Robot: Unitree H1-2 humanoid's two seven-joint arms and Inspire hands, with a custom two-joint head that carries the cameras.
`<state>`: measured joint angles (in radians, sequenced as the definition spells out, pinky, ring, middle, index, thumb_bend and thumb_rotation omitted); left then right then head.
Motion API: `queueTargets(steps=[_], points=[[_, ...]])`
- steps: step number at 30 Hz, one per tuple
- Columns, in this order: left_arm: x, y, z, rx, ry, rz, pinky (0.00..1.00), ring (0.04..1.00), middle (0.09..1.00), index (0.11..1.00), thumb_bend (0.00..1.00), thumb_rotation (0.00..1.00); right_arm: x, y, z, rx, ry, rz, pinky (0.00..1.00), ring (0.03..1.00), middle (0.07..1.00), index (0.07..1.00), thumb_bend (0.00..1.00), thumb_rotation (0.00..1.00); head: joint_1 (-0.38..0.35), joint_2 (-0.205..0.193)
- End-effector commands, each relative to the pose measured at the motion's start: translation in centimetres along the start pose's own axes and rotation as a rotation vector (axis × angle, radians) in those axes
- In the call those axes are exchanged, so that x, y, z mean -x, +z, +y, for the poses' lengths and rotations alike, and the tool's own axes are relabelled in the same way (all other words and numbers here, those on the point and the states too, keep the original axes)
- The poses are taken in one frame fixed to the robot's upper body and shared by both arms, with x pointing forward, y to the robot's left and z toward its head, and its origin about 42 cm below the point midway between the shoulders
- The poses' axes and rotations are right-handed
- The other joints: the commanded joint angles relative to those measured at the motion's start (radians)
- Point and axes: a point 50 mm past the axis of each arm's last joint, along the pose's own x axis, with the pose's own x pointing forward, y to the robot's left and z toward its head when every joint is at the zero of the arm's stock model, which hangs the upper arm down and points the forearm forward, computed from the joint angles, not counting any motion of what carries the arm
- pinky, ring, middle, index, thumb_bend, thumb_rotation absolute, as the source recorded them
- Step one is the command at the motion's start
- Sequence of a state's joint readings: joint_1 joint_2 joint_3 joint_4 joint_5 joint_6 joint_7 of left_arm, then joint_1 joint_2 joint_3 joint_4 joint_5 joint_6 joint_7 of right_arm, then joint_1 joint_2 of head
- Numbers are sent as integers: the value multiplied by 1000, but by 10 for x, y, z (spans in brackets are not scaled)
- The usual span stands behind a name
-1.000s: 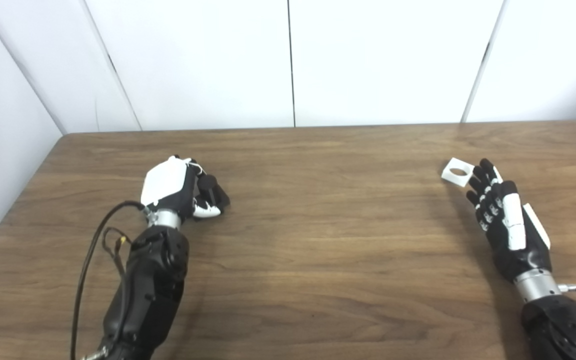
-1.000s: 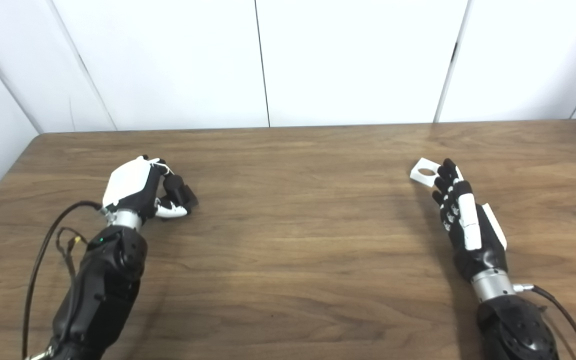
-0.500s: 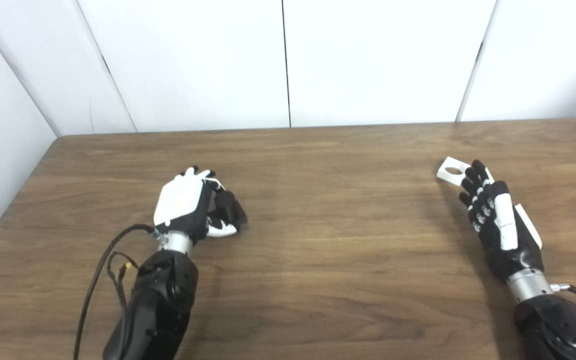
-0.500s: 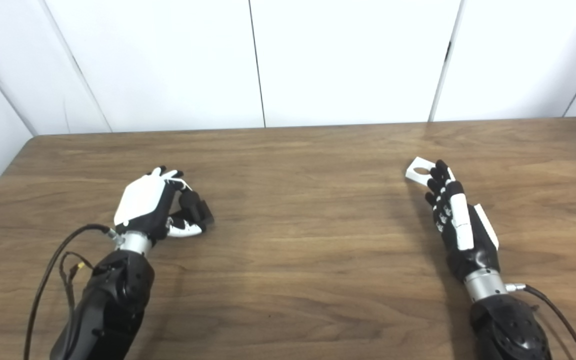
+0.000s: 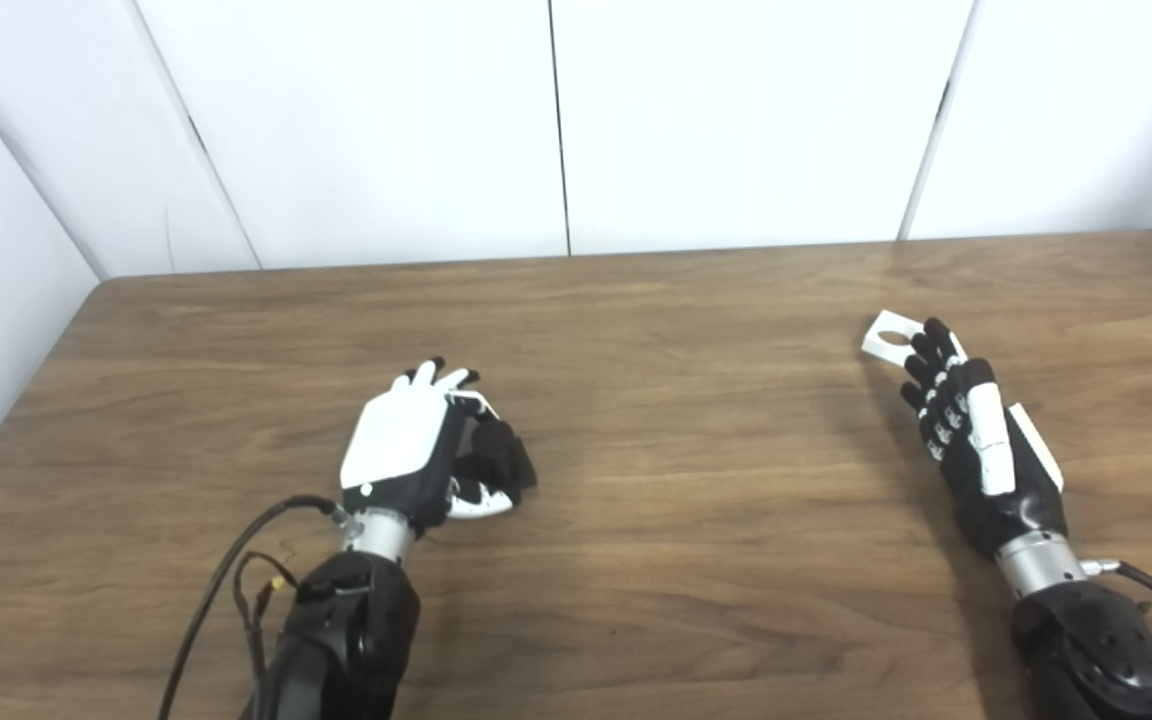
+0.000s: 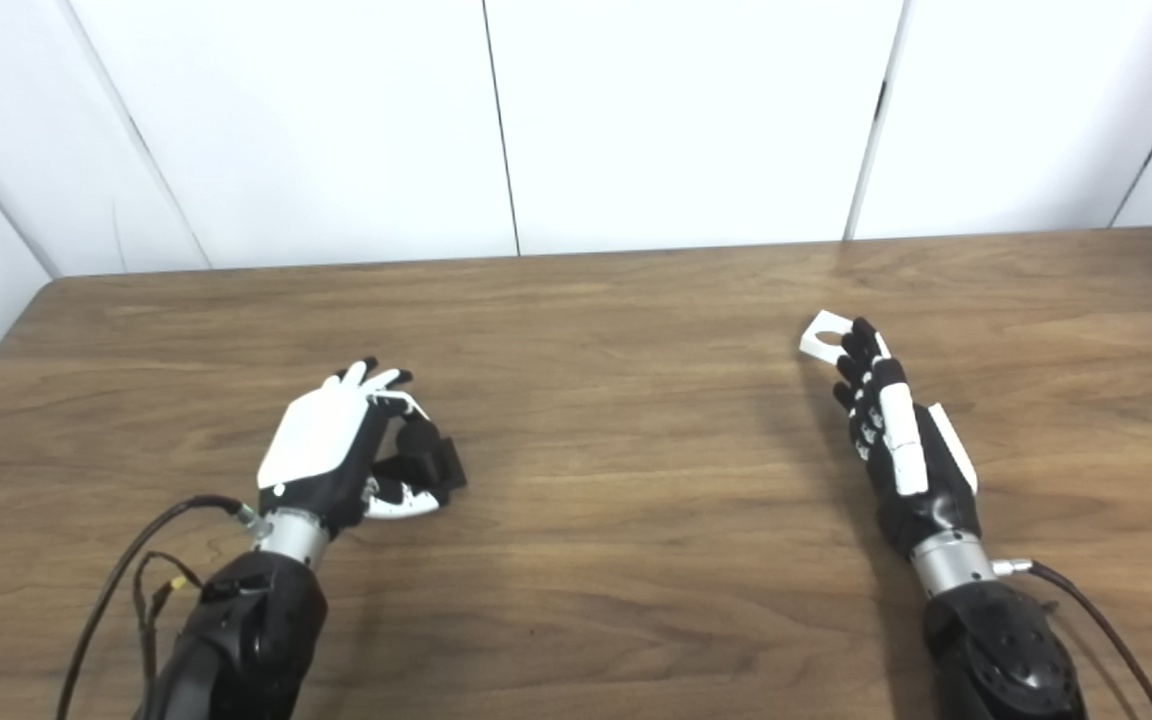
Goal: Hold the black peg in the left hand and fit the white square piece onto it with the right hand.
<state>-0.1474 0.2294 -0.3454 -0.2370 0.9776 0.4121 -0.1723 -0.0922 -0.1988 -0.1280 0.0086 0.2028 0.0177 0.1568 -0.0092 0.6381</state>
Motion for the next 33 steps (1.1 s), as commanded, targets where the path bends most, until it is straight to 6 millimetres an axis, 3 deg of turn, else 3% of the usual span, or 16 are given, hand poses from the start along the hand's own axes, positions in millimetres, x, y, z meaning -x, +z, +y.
queueTargets(steps=[1,20,24,33], points=[[3,13,3,1,9,-55,1000,1000,906,489,522,73,6,-9,9,-24,1,16,1000,1000,1000,1000,599,1000,-2,2],[36,54,-27,46,-65,-203,1000,1000,907,487,524,71,7,-7,13,-35,-9,17,1000,1000,1000,1000,587,1000,-29,8],[43,63,-31,14,-67,-229,956,1000,898,488,524,73,8,-7,14,-35,-10,14,1000,1000,1000,1000,580,1000,-29,13],[62,79,-41,79,-110,-275,991,1000,905,487,524,66,11,-6,17,-36,-7,26,1000,1000,1000,1000,591,1000,-35,19]])
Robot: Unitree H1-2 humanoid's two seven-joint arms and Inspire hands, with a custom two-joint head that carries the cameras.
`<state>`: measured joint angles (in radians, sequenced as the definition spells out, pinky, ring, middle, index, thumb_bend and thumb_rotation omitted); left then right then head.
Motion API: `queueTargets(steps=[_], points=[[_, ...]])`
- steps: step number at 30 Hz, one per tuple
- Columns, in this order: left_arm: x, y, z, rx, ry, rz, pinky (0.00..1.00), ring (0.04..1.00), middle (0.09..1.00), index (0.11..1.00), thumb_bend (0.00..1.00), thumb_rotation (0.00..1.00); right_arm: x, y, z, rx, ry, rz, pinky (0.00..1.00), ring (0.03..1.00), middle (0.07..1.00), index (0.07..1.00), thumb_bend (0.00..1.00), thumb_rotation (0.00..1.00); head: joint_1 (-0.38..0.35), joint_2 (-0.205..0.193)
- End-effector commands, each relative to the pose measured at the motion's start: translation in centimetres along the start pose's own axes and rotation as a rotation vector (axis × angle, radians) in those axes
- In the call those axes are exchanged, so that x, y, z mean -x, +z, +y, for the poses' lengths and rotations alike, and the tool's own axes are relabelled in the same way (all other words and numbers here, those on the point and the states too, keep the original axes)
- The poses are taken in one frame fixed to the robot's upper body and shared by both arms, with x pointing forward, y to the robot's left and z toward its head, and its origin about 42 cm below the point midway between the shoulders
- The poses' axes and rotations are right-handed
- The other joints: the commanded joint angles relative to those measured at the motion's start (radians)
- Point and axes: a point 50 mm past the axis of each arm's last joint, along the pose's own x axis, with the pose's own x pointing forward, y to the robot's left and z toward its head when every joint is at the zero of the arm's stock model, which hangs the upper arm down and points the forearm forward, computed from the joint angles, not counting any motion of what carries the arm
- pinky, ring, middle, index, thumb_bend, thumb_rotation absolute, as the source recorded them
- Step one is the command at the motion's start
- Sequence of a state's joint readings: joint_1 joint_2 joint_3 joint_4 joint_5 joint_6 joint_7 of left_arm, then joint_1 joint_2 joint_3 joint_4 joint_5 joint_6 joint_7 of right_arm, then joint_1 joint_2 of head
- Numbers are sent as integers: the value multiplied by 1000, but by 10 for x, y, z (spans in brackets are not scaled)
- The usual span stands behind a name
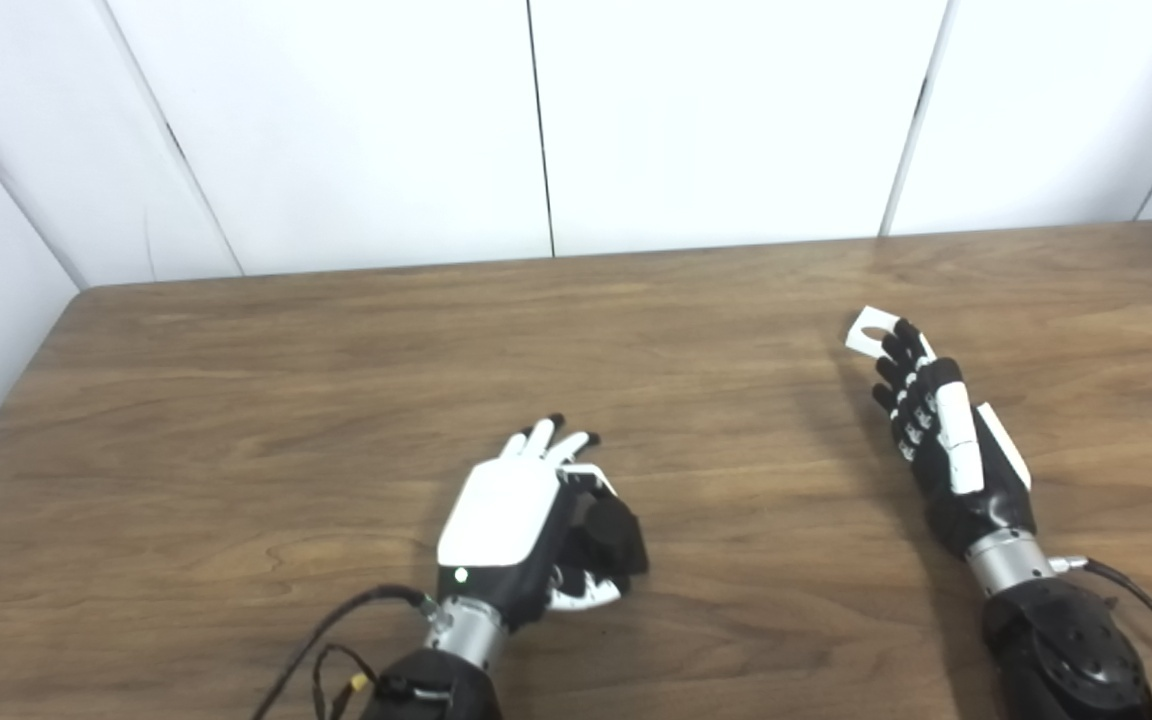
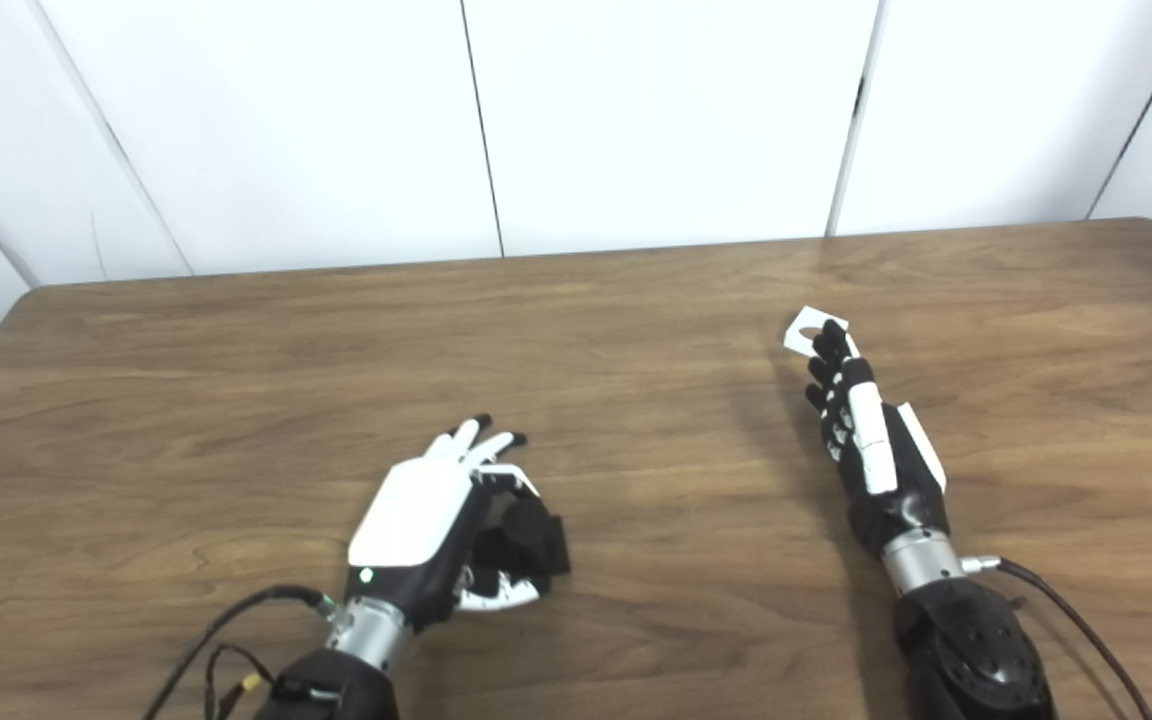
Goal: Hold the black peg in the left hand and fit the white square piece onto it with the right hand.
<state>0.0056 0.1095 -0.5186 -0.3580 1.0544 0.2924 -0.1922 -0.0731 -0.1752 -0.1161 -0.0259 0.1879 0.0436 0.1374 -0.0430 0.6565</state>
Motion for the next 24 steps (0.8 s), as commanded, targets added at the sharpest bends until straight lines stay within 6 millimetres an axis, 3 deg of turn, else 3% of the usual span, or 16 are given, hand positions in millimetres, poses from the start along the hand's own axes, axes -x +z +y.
queueTargets(steps=[1,24], points=[[4,7,-3,5,-24,-37,990,1000,904,487,524,66,6,-6,7,-30,2,12,1000,1000,1000,1000,591,1000,-4,0],[16,15,-9,55,-75,-47,1000,1000,908,489,522,67,10,-4,7,-26,-2,20,1000,1000,1000,1000,622,1000,-17,11]])
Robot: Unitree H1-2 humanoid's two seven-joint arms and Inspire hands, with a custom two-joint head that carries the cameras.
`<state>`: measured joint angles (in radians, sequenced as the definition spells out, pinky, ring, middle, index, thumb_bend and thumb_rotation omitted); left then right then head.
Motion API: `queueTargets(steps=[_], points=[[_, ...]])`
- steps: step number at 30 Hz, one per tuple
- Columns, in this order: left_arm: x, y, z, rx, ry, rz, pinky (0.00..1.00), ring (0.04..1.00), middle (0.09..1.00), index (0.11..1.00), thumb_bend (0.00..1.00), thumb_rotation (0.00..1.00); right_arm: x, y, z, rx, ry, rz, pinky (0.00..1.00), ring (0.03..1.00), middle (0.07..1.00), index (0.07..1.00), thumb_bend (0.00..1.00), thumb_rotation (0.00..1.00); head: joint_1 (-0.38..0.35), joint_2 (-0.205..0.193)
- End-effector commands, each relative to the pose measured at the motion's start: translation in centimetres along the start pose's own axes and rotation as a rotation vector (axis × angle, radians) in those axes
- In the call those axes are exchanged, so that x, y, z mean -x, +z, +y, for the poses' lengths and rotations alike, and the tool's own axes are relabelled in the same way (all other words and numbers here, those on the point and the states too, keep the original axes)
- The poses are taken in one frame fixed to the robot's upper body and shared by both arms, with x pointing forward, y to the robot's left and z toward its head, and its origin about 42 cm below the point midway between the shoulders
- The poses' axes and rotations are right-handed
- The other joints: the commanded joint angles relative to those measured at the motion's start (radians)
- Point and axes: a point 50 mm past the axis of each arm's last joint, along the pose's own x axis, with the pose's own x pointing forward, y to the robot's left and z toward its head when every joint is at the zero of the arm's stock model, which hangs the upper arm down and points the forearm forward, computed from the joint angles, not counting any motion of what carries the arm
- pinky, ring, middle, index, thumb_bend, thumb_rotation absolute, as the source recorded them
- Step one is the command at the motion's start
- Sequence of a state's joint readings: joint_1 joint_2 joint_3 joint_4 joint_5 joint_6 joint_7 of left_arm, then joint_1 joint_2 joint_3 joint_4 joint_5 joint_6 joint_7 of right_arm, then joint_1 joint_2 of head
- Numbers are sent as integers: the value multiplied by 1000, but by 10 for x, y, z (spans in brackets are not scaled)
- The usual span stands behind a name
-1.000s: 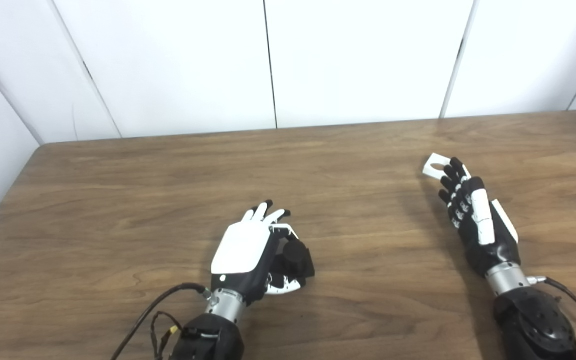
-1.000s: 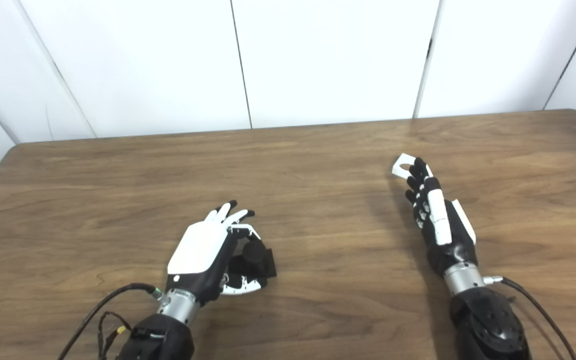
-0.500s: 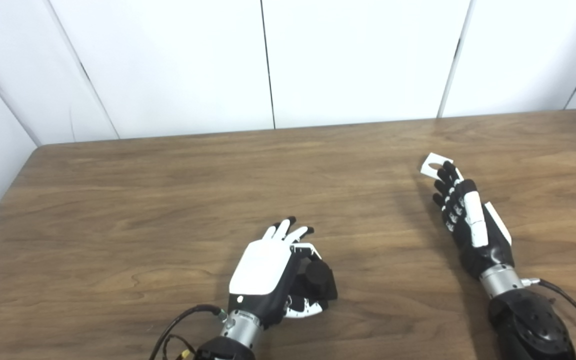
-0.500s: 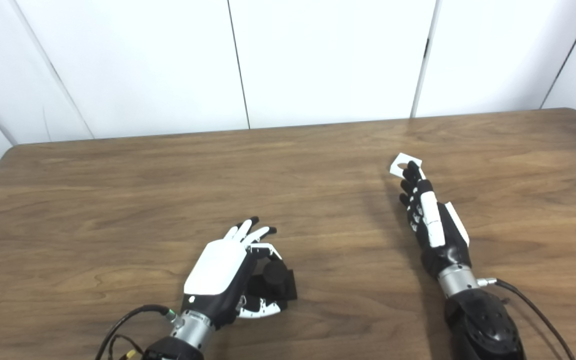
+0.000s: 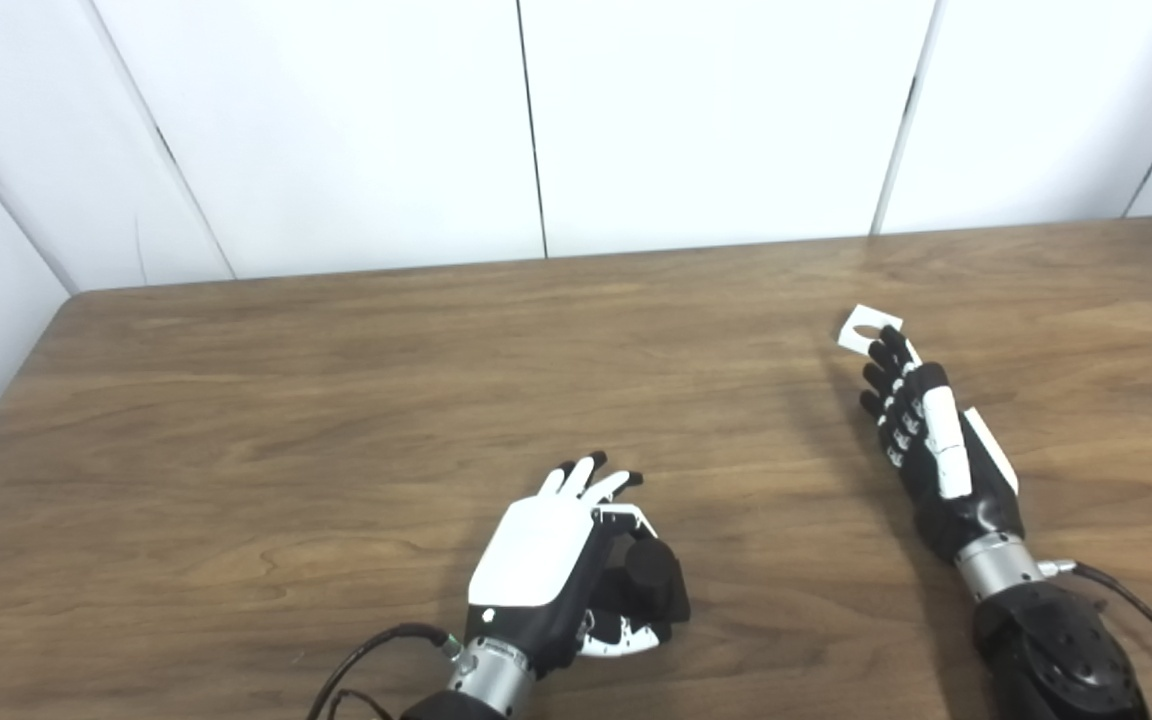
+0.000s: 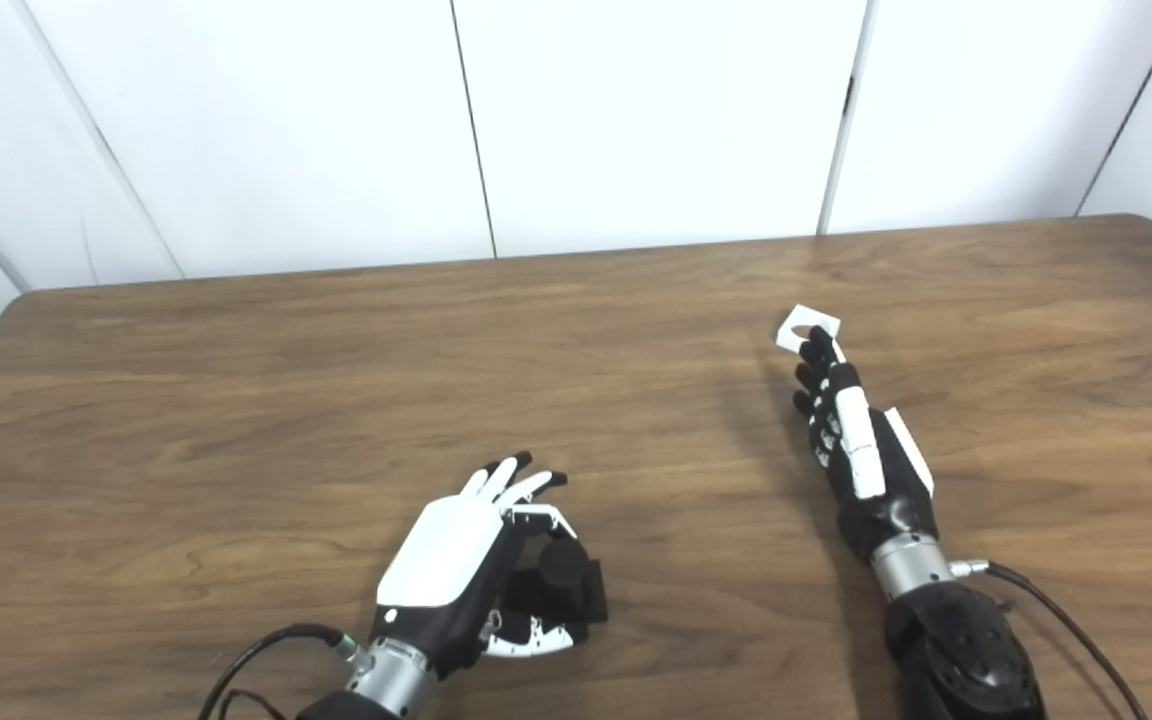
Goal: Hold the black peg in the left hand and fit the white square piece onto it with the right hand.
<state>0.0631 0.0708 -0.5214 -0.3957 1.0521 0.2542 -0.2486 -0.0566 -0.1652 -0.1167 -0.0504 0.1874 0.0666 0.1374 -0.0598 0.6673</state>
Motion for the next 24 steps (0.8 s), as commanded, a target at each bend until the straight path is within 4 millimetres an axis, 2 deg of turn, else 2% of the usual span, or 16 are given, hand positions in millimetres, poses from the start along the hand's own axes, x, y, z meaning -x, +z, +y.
queueTargets(steps=[1,24], points=[[3,0,-2,-1,-25,-16,1000,1000,908,489,522,67,4,-4,4,-14,-2,3,1000,1000,1000,1000,622,1000,-3,1],[1,-6,-2,-9,-20,6,988,1000,910,489,523,69,-5,10,3,-18,-1,-32,1000,1000,1000,1000,586,1000,-18,-7]])
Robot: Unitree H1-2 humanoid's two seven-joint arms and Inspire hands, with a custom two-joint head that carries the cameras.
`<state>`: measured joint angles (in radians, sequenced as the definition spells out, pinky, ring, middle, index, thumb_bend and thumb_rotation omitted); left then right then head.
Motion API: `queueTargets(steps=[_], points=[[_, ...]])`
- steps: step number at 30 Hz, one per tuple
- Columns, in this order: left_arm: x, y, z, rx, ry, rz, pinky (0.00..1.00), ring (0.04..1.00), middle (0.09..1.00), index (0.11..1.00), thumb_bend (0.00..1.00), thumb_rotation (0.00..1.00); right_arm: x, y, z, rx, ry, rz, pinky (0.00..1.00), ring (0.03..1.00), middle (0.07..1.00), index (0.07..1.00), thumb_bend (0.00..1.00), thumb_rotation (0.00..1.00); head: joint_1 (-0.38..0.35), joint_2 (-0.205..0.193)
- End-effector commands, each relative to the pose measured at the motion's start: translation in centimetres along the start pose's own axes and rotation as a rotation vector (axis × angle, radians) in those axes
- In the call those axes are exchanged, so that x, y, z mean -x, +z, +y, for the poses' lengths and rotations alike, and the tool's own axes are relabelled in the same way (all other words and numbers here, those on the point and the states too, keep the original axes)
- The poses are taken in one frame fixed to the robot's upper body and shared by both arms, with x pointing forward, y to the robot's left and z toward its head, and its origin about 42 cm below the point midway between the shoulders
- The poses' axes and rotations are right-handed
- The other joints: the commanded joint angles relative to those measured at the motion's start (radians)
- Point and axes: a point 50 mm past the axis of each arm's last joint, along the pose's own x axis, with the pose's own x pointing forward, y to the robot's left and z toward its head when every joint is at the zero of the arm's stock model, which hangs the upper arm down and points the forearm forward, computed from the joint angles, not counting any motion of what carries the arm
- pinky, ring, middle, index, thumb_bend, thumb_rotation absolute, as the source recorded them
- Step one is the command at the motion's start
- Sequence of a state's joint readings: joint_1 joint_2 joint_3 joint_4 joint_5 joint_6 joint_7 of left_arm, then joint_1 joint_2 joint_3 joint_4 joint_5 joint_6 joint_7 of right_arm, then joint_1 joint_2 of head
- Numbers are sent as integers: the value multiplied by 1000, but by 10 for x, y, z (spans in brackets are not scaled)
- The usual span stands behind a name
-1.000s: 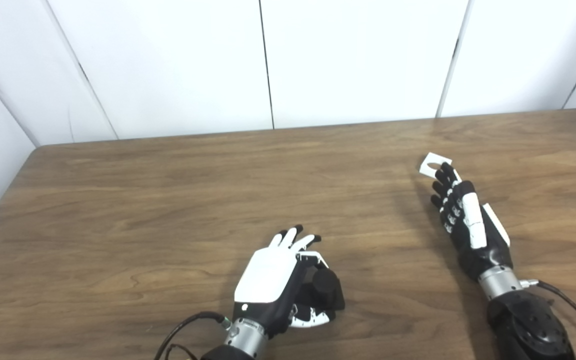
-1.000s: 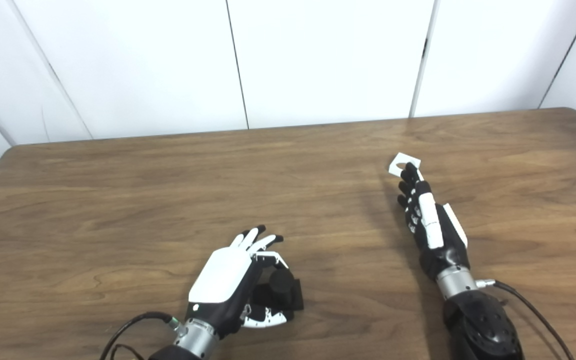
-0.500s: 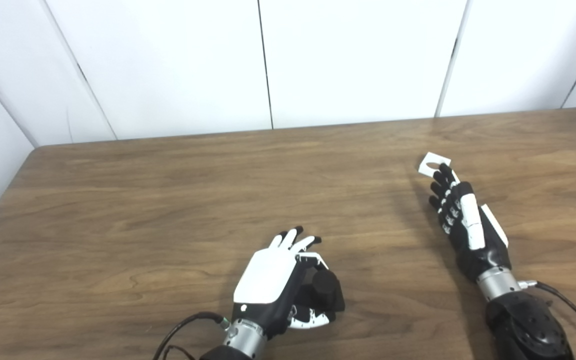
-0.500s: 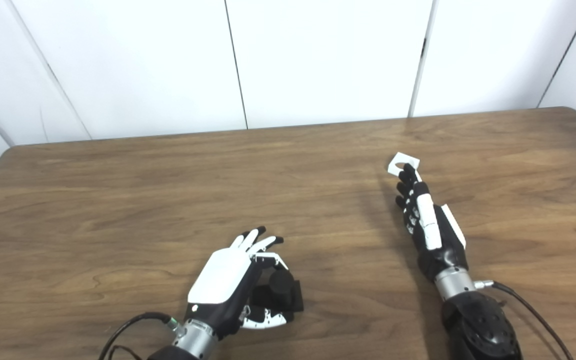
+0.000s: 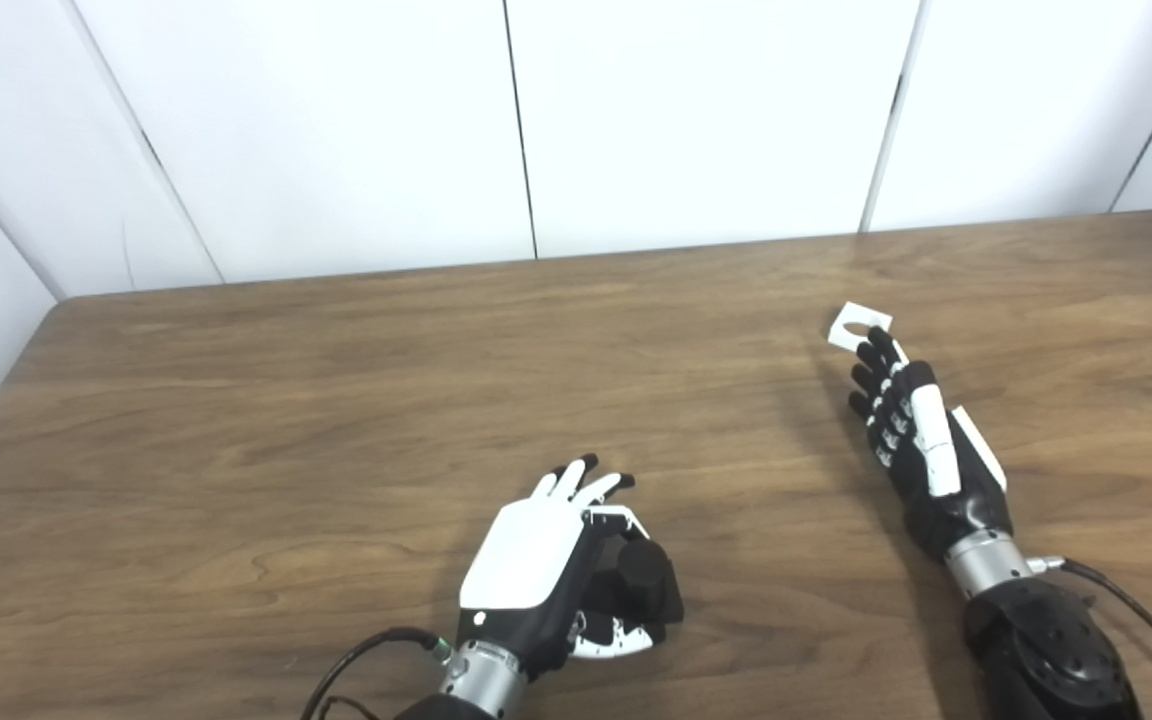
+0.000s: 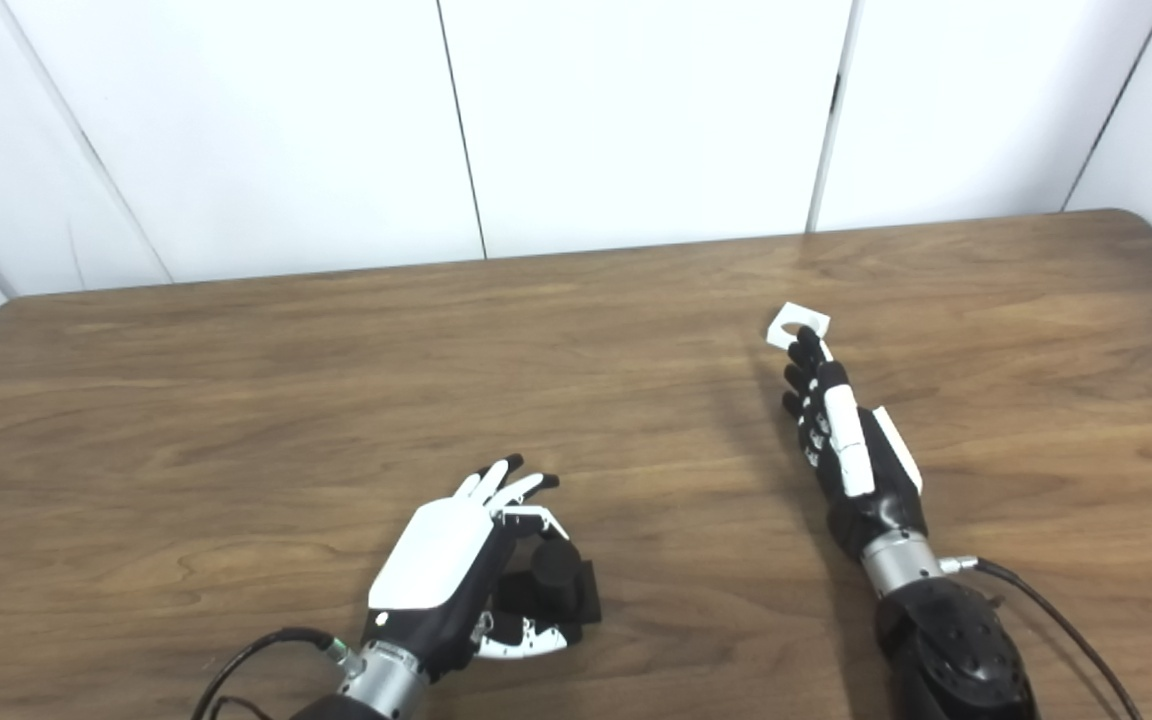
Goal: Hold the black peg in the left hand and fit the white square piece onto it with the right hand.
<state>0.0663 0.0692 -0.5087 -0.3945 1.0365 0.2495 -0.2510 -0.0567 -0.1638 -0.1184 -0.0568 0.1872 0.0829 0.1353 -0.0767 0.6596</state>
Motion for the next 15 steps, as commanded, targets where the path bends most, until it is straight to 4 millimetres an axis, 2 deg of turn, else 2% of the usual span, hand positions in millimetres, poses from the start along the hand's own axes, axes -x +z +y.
queueTargets(steps=[1,15], points=[[1,-4,-3,-26,-17,0,987,1000,909,489,523,69,-6,11,3,-16,3,-45,1000,1000,1000,1000,585,1000,-2,0],[-3,-6,-4,-36,-12,0,983,1000,906,489,523,70,-14,38,-4,-4,-6,-96,1000,1000,1000,1000,643,1000,-7,-13]])
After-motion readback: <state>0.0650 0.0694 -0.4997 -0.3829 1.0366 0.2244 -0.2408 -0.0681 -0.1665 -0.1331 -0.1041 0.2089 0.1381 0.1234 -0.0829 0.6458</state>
